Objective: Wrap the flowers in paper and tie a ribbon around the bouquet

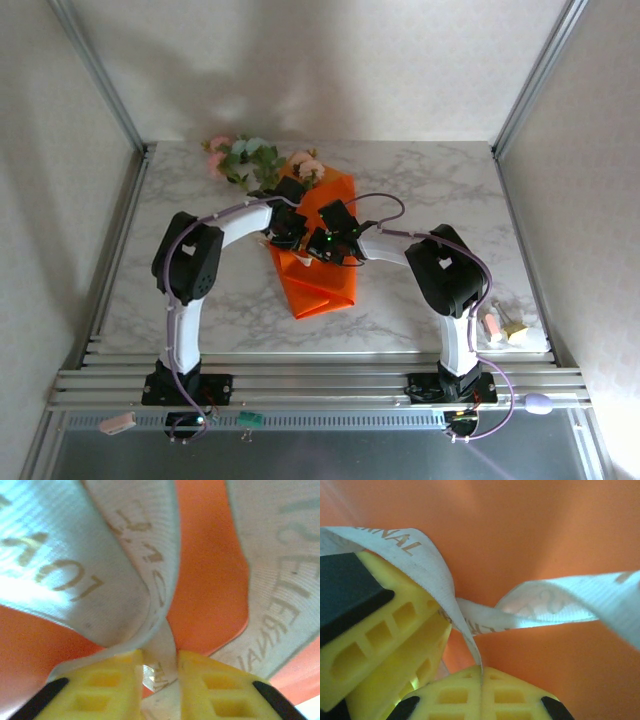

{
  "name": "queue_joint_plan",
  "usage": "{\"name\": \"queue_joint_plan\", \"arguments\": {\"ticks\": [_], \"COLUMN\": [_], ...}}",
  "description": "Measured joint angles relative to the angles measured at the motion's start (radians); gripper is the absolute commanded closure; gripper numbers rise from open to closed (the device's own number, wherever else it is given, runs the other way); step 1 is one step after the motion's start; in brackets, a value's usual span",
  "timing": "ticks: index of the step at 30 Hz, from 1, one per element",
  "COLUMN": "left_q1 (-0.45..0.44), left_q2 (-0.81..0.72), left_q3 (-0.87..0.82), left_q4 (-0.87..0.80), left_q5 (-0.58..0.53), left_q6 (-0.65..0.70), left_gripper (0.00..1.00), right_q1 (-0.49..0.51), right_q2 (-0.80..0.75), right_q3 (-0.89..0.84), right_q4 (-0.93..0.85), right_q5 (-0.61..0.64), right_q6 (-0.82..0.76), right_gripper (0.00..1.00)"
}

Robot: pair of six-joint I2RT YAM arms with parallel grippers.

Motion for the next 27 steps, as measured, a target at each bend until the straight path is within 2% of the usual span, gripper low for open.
{"name": "queue_joint_plan", "arguments": {"ticks": [6, 16, 27], "left_q1": [0.000, 0.000, 0.014], "left_q2": [0.011, 0.004, -0.155], "left_q3": [0.006, 0.082, 0.061], "left_q4": [-0.015, -0.053, -0.034], "left_q5": [-0.002, -0.076, -0.055], "left_q6": [0.034, 0.095, 0.180], "left_gripper": [1.00, 1.00, 1.00], "right_q1": [0.000, -0.001, -0.009], "right_q2": [0.000, 0.000, 0.000], "right_q3": [0.000, 0.000, 0.012], "right_q4": [0.000, 0.000, -0.005], "right_q5": [0.000, 0.001, 0.003], "right_q6": [0.000, 0.000, 0.017], "right_gripper": [1.00, 1.00, 1.00]}}
